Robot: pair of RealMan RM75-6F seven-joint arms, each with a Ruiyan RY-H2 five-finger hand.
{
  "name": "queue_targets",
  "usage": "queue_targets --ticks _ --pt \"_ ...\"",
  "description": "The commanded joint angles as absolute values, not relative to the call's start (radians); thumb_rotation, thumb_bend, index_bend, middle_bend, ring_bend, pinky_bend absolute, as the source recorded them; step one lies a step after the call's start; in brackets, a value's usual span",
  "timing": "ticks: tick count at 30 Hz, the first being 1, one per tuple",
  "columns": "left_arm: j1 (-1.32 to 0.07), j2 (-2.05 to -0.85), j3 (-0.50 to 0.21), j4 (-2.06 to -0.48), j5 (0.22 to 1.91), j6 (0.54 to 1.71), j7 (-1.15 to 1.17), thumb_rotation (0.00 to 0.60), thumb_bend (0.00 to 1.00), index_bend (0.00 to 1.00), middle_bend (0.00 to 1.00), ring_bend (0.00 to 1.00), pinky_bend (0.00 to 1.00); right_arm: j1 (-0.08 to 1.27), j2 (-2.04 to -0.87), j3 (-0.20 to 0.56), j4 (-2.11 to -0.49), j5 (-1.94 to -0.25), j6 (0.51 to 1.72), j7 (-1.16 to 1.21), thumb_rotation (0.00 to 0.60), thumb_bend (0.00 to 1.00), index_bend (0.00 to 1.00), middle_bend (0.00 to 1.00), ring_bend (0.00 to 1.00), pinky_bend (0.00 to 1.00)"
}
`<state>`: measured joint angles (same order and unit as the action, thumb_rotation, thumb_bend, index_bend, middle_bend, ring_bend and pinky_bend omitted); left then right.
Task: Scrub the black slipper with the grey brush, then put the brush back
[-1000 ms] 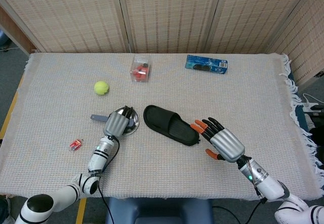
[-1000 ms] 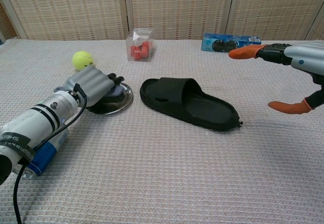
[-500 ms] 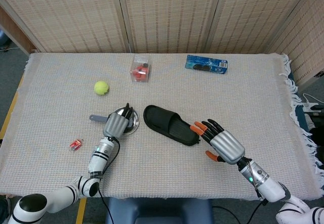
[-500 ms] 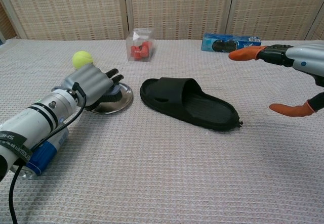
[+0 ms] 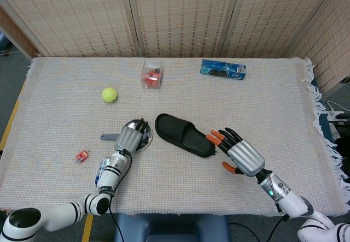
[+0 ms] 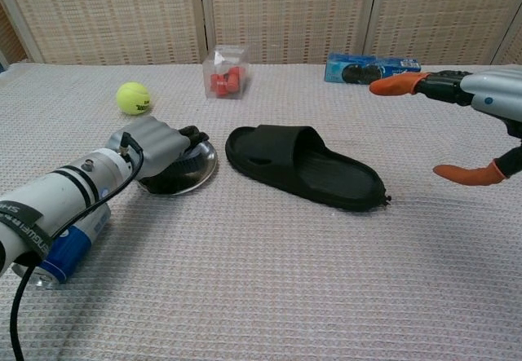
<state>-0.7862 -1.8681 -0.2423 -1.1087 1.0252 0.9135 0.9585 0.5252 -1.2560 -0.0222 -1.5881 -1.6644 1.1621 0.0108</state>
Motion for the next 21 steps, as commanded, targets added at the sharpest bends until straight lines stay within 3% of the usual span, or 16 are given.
queue_targets --ticks 1,8,15,21 --pt "-0.787 -1.831 -0.236 -1.173 0.985 0.925 0.997 0.6 0.29 0.0 0.0 0.06 0.52 0.525 -1.255 -0.024 -1.59 -1.666 1.162 0.011 0.6 0.28 0.0 0.02 0.0 0.0" --pt "-0.794 -1.798 -0.226 -1.234 0.992 0.954 0.952 0.6 0.31 0.0 0.0 0.0 0.21 0.519 -1.247 -0.024 -1.607 -1.673 1.17 0.004 0.6 0.28 0.0 0.02 0.0 0.0" --pt "-0.791 -1.746 -0.222 -1.325 0.972 0.955 0.895 0.6 0.31 0.0 0.0 0.0 0.18 0.51 -1.237 -0.024 -1.618 -1.675 1.18 -0.003 0.6 0.28 0.0 0.02 0.0 0.0" --pt "-0.753 -1.63 -0.199 -1.543 1.017 1.01 0.832 0.6 0.31 0.0 0.0 0.0 0.18 0.476 -1.229 -0.036 -1.617 -1.674 1.218 -0.012 0.6 0.28 0.0 0.01 0.0 0.0"
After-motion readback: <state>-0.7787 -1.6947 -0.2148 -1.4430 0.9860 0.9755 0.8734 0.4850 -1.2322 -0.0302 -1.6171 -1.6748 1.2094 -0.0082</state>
